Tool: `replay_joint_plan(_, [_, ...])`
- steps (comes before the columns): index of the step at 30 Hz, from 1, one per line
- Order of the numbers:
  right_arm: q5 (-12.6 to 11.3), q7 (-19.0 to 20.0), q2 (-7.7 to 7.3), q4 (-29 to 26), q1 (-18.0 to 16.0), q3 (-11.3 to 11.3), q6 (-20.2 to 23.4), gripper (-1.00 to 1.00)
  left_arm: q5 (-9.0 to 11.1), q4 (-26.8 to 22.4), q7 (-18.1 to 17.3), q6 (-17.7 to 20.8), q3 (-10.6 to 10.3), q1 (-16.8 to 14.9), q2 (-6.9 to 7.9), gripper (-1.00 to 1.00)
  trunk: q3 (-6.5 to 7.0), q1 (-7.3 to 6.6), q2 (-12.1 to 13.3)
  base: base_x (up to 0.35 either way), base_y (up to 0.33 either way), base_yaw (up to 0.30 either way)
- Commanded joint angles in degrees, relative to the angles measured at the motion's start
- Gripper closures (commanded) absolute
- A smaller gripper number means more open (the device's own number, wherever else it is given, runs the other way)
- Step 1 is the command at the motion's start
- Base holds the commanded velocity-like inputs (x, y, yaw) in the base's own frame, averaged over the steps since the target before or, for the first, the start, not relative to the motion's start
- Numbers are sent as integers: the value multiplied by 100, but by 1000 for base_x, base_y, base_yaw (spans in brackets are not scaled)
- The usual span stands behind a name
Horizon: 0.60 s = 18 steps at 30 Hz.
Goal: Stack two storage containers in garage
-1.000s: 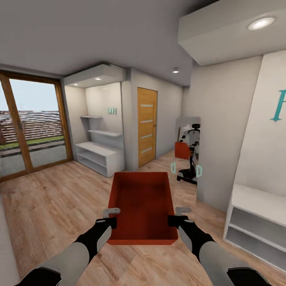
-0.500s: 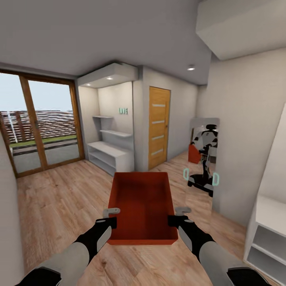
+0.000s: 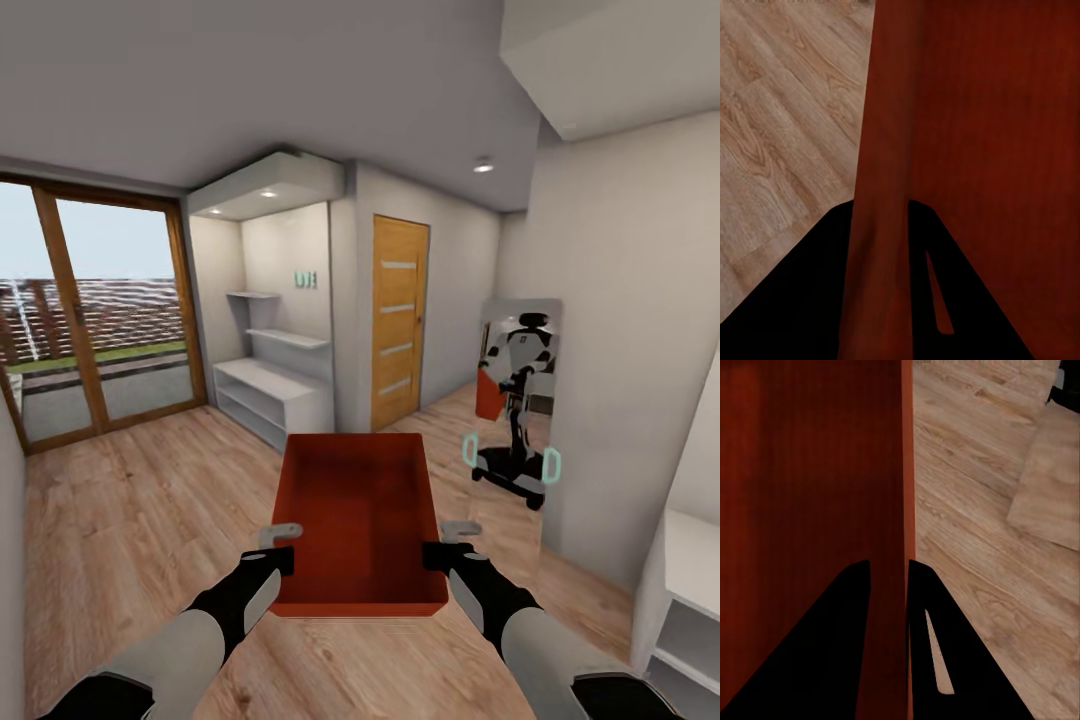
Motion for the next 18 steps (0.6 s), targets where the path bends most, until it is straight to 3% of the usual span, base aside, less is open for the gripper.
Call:
replay_joint_plan(1, [-113, 17, -66, -1, 3, -60, 31, 100, 8, -41, 41, 26, 235, -5, 242, 100, -2, 5, -5, 321, -57, 0])
replay_joint_plan(18, [-113, 17, -66, -1, 3, -60, 31, 100, 30, -41, 41, 40, 235, -5, 243, 100, -2, 5, -5, 323, -7, 0])
